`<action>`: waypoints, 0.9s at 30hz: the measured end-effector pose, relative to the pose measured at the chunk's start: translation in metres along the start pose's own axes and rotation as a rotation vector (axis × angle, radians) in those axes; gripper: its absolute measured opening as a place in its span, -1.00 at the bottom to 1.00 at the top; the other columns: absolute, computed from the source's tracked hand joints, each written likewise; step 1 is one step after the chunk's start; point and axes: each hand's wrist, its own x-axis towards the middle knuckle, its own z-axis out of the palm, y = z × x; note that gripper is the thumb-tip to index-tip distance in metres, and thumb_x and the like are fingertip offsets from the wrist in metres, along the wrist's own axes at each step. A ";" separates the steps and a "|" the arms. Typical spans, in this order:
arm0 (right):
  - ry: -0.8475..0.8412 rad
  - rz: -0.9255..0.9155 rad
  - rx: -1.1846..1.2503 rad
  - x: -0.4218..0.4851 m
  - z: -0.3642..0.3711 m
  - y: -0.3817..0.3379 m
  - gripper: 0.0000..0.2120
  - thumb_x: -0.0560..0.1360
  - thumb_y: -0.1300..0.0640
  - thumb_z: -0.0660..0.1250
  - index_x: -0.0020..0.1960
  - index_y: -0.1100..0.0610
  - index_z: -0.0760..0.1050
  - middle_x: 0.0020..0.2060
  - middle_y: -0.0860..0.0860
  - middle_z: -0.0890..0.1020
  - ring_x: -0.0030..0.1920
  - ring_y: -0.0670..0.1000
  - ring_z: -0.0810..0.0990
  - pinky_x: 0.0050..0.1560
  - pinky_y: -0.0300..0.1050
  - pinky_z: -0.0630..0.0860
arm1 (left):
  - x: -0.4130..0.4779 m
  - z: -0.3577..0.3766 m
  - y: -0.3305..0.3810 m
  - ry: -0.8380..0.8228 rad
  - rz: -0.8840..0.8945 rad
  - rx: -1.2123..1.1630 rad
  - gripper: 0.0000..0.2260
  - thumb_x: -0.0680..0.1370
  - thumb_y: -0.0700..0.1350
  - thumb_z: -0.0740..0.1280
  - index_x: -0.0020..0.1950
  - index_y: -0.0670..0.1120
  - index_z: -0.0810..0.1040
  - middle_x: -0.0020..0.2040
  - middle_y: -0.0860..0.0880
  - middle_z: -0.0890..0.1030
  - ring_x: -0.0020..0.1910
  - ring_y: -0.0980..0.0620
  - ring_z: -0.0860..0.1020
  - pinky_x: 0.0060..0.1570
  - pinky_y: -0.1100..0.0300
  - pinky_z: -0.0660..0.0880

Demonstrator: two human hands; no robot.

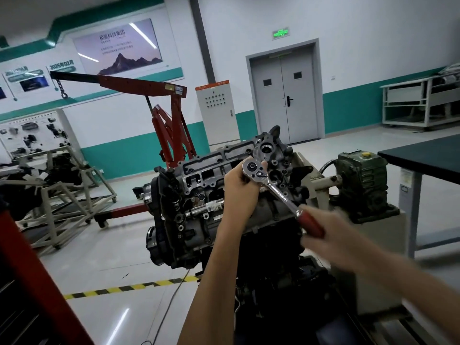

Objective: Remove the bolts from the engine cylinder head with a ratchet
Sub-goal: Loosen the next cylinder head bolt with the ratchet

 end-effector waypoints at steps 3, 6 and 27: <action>-0.058 -0.039 -0.231 0.019 -0.044 0.008 -0.70 0.39 0.32 0.36 -0.23 -0.07 0.39 -0.41 0.03 0.50 -0.49 -0.05 0.47 -0.41 -0.10 0.51 | 0.000 0.001 0.001 0.009 -0.001 0.018 -0.71 0.55 -0.27 0.32 -0.36 -0.09 0.43 -0.48 0.18 0.38 -0.42 0.20 0.27 -0.34 0.26 0.26; 0.011 0.010 -0.150 0.011 -0.023 0.012 -0.80 0.38 0.30 0.38 -0.17 0.05 0.42 -0.44 0.06 0.49 -0.50 -0.03 0.43 -0.42 -0.07 0.49 | -0.002 0.005 0.001 0.044 0.015 0.021 -0.60 0.55 -0.28 0.32 -0.41 0.09 0.37 -0.50 0.20 0.39 -0.44 0.23 0.27 -0.37 0.34 0.26; 0.071 0.000 -0.003 0.001 0.004 0.003 -0.77 0.36 0.30 0.39 -0.23 0.05 0.38 -0.48 -0.05 0.46 -0.51 -0.14 0.37 -0.44 -0.28 0.36 | -0.003 -0.003 0.000 0.022 0.019 0.004 -0.61 0.57 -0.19 0.34 -0.40 0.01 0.29 -0.49 0.19 0.33 -0.44 0.23 0.25 -0.39 0.41 0.26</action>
